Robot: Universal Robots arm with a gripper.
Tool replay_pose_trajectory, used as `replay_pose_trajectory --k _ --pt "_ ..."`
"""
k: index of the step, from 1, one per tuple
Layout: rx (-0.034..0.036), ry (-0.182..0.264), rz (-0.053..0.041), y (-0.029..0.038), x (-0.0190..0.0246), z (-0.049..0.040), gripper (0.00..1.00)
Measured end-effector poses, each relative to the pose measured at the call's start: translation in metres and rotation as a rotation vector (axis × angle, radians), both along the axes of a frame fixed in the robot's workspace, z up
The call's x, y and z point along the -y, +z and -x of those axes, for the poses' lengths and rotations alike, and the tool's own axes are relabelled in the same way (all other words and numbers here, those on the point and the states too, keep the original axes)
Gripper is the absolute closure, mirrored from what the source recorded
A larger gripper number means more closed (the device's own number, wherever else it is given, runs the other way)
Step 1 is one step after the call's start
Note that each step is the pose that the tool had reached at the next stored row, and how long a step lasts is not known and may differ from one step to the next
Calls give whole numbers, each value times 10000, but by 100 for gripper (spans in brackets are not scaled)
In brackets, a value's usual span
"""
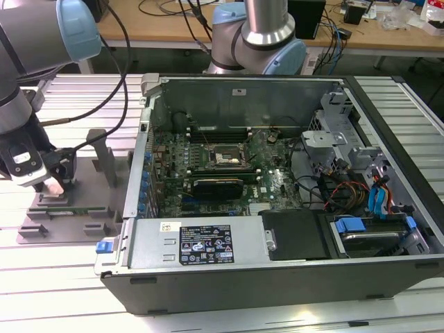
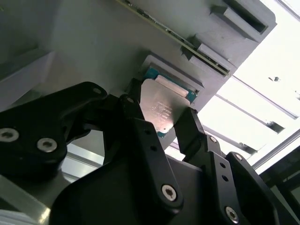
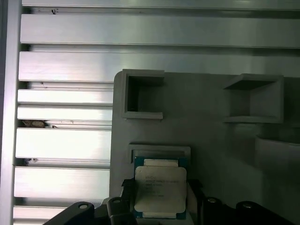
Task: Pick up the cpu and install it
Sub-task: 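Pick up the cpu and move it towards the insertion slot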
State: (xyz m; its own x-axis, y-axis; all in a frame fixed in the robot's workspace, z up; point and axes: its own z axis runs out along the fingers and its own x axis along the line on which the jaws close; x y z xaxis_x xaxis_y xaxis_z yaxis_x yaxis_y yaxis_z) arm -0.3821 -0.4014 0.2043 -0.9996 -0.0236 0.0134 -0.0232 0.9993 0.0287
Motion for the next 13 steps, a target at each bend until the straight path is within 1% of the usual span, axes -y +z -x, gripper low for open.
replay_pose_trajectory --k 1,9,13 --pt "-2 11 1 -23 0 1 47" --pt "2 21 -2 -51 -10 7 47" --pt "-2 22 0 -54 -12 8 47"
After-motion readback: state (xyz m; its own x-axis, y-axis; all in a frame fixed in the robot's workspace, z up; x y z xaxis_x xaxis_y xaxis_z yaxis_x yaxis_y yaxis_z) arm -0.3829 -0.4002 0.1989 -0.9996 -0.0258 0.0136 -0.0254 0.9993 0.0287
